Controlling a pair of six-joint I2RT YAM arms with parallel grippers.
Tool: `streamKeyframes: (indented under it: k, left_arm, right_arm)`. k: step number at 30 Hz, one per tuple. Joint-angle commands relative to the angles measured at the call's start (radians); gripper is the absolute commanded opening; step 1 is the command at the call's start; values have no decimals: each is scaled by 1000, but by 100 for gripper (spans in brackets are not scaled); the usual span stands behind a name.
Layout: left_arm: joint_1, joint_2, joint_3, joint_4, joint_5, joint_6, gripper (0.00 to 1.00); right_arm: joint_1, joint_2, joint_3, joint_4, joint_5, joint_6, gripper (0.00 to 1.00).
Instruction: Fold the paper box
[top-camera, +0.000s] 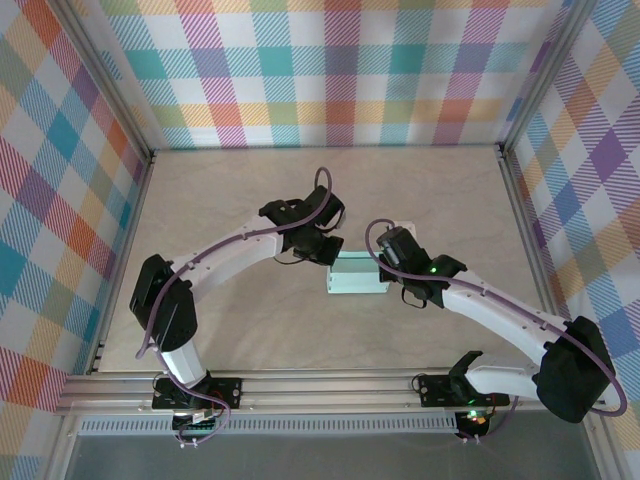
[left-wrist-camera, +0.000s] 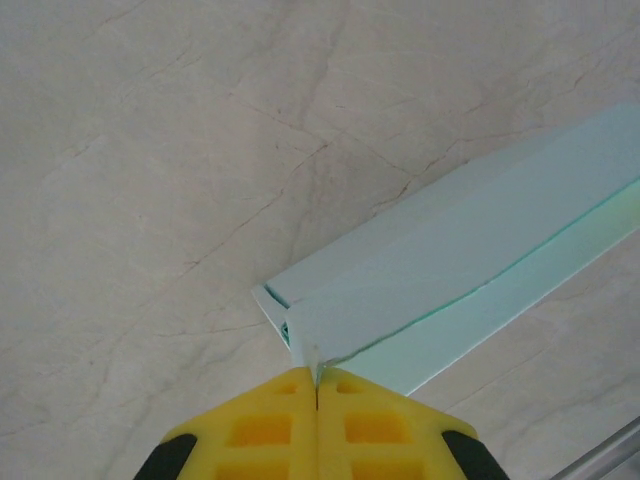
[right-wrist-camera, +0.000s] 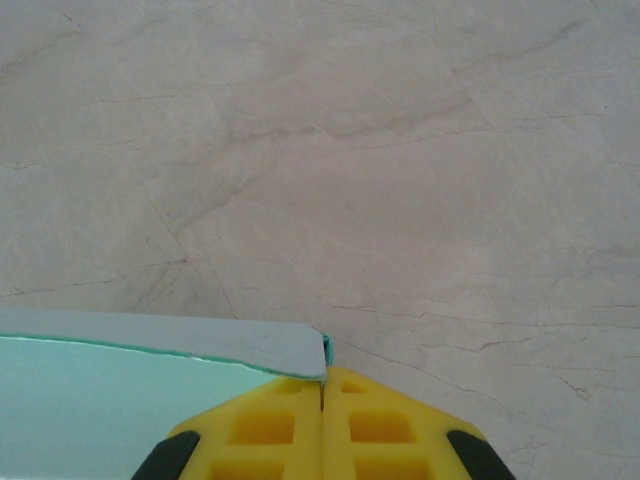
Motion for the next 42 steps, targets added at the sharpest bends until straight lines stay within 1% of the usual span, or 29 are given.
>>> streamKeyframes:
  k: [1,5,11,14,17,20,24,27,32,36,40,42]
  left_arm:
    - [-19,18,46,61,79,-105,0]
    - [-10,28,61,71,62,-147,0]
    - [-4,31,31,139,29,-219,0]
    - [-2,42,28,147,36,-231,0]
    - [-2,63,39,131,16,-252,0]
    - [-2,65,26,153,23,-254,0]
    - [-5,43,-27,196,17,-234,0]
    - [-5,7,-98,259,10,-211,0]
    - [-19,-50,-212,372,-12,-215,0]
    - [-36,-80,-281,446,-4,-199,0]
    - [-70,-97,-343,498,-54,-175,0]
    - [-86,-110,-389,563,-85,-173,0]
  right_arm:
    - [19,20,9,-8,-38,17,5]
    - [25,24,3,2,-29,26,5]
    - [27,24,-2,11,-28,29,5]
    - [27,22,-9,22,-29,30,5]
    - [28,19,-10,21,-29,36,5]
    - [28,15,-19,24,-29,36,6]
    - [27,11,-24,24,-30,39,6]
    - [28,2,-33,30,-33,42,6]
    - [27,-21,-61,60,-43,45,7]
    - [29,-47,-92,88,-52,48,7]
    - [34,-74,-129,110,-56,43,8]
    - [39,-95,-153,132,-56,38,8]
